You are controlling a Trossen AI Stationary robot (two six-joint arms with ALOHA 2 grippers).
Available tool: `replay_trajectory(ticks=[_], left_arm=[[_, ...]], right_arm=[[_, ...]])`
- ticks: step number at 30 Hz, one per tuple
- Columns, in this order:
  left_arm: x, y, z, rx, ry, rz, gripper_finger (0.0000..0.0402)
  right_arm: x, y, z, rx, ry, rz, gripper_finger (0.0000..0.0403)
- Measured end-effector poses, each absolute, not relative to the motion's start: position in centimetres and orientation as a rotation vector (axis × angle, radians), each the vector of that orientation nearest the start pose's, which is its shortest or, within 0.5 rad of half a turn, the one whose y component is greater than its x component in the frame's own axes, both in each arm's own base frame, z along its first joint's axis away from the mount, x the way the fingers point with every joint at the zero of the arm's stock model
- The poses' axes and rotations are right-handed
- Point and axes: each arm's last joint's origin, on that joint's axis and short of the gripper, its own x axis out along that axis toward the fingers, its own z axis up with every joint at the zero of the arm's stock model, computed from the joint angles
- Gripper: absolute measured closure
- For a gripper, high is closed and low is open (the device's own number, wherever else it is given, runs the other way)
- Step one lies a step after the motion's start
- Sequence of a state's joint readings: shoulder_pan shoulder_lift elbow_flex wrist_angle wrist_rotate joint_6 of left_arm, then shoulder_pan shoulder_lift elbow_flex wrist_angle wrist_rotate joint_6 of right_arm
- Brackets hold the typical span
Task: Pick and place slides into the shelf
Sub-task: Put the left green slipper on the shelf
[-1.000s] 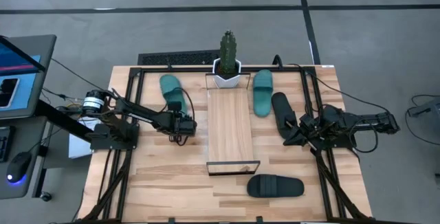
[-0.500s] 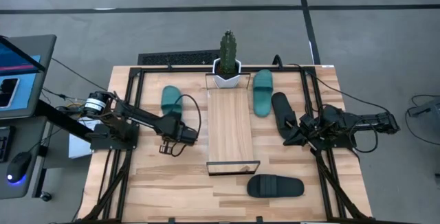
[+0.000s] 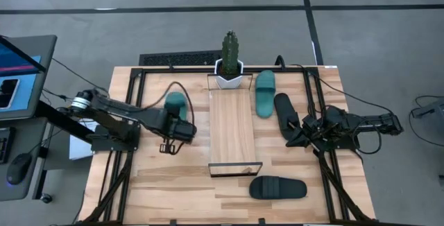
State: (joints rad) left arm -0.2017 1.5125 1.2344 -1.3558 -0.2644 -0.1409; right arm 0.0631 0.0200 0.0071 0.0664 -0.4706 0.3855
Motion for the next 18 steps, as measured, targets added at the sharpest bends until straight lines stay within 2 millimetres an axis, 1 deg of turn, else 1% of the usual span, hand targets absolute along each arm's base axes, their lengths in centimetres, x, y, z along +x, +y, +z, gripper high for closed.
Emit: replay_trajectory(ticks=[3, 5, 7, 12, 18], left_arm=[[24.2, -4.2, 29.2, 0.291, 1.562, 0.182, 0.0389], [24.0, -4.2, 30.9, 0.315, 1.566, 0.199, 0.0389], [23.9, -4.3, 32.4, 0.328, 1.528, 0.213, 0.0390], [23.8, -5.0, 35.9, 0.370, 1.379, 0.162, 0.0390], [22.6, -6.9, 39.1, 0.538, 1.235, 0.059, 0.0390]], right_arm=[[9.4, 1.9, 17.1, 0.365, 0.050, 0.537, 0.0403], [9.4, 1.9, 17.1, 0.365, 0.050, 0.537, 0.0403], [9.4, 1.9, 17.1, 0.365, 0.051, 0.537, 0.0403], [9.4, 1.9, 17.1, 0.365, 0.051, 0.536, 0.0403], [9.4, 1.9, 17.1, 0.365, 0.050, 0.537, 0.0403]])
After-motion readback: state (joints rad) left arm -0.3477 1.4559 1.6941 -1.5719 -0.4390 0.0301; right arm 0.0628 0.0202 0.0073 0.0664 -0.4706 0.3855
